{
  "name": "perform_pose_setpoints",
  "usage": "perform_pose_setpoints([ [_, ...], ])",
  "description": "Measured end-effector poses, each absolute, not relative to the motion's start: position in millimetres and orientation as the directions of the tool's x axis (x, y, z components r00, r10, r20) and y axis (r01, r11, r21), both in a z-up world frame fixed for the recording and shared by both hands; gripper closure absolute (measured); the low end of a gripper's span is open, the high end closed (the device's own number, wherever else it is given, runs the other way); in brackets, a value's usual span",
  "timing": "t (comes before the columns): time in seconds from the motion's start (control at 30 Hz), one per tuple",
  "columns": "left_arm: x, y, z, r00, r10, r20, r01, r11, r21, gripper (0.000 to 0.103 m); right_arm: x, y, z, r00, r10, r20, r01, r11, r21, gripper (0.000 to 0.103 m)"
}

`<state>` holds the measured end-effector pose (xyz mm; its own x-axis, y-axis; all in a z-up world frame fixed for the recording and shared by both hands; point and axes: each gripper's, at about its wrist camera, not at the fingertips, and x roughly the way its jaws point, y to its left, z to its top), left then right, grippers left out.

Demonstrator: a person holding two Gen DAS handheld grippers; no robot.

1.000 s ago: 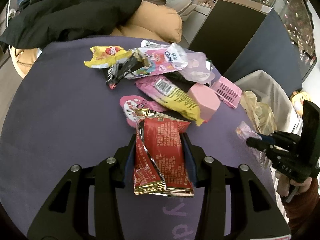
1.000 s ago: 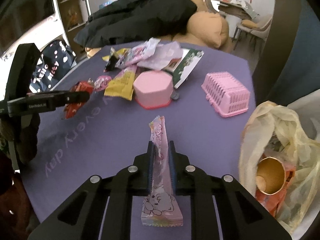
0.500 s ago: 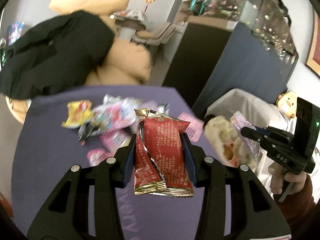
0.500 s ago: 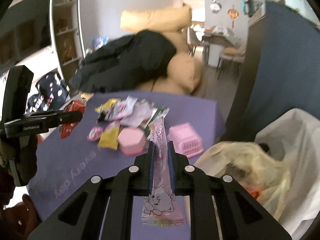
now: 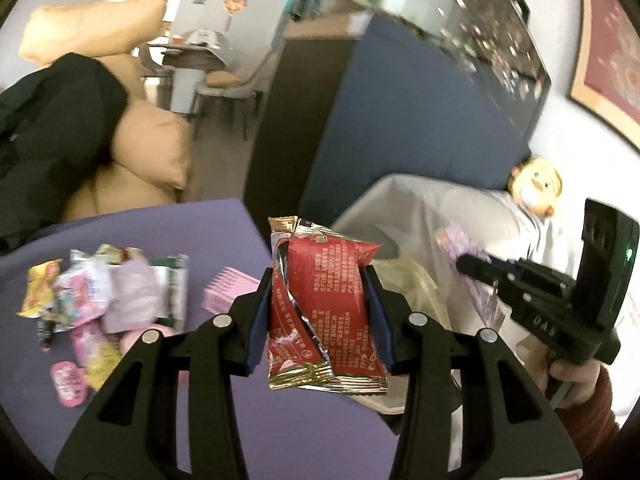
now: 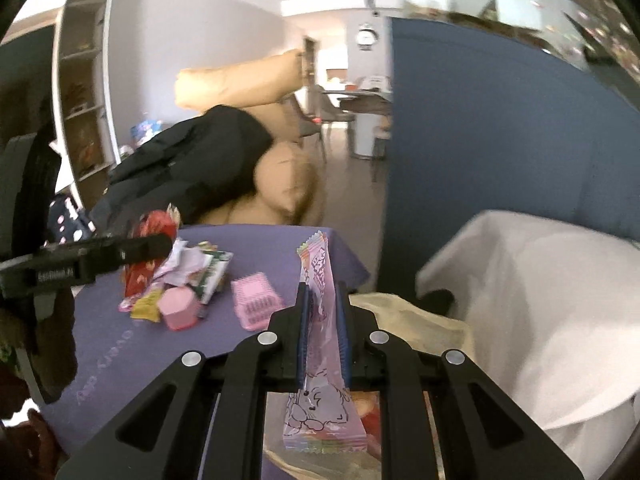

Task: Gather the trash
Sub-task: 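Carry both wrappers over the yellow bag and open both tools to drop them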

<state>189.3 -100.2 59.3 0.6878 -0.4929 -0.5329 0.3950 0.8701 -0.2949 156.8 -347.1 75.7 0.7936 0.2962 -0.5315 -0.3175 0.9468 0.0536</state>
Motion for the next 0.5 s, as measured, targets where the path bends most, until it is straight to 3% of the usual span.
perform_pose_setpoints([
  [0.27,200,-157,43,0.628,-0.528,-0.571,0.452,0.845,-0.284,0.062,157,-396,63,0.813,0.234,-0.532,-0.231,0.970,0.074,0.089],
  [0.5,218,-186,11,0.515,-0.595,-0.617,0.490,0.795,-0.358,0.060,159,-418,53,0.818,0.206,-0.538,-0.183,0.978,0.096,0.089],
])
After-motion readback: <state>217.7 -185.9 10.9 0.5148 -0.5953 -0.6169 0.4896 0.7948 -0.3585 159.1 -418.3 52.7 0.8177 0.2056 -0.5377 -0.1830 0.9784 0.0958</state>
